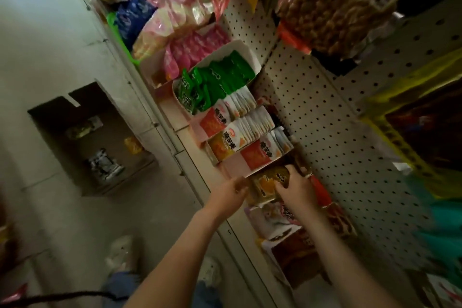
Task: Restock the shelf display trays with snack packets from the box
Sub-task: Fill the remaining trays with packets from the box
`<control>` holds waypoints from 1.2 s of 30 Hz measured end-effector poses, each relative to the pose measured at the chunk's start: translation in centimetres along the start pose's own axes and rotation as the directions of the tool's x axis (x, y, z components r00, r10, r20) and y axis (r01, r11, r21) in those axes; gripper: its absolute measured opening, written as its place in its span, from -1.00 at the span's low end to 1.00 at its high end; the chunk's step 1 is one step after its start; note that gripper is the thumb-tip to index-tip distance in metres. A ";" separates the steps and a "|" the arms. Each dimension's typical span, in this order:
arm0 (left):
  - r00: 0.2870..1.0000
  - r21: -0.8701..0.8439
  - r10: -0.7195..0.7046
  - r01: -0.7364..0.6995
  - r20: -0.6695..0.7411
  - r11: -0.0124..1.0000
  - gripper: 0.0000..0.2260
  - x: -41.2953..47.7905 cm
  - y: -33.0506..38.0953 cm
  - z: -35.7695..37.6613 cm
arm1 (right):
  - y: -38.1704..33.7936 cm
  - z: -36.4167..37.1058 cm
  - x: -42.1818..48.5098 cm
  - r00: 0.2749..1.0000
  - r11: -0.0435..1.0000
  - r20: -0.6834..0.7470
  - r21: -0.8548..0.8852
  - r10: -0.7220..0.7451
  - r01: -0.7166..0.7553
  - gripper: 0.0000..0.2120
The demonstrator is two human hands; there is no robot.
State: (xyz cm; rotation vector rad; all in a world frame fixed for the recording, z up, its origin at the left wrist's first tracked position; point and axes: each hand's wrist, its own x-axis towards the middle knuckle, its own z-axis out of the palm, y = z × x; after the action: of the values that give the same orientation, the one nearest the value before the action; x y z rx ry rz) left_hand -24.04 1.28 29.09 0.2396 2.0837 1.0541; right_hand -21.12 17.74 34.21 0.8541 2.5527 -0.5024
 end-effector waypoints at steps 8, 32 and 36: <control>0.995 0.000 -0.039 0.039 0.093 0.999 -0.69 1.2 -0.7 4.1 | -0.1 3.6 1.7 0.995 0.994 0.079 -0.082 -0.065 0.072 -0.68; 0.990 -0.181 -0.095 0.075 -0.108 0.981 -0.72 2.2 -1.9 3.2 | 1.0 5.2 2.6 0.960 0.965 -0.270 -0.262 -0.072 -0.001 -0.27; 0.982 -0.201 -0.067 0.031 -0.178 0.979 -0.77 1.8 -1.5 1.2 | -1.7 5.8 1.3 0.893 0.971 -0.402 -0.202 -0.203 0.130 -0.30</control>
State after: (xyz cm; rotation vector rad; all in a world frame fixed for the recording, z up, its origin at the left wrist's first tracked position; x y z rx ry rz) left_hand -24.18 1.93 26.49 -0.0096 2.1153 1.2848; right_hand -21.64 14.45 29.02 0.7477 3.0305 -0.1503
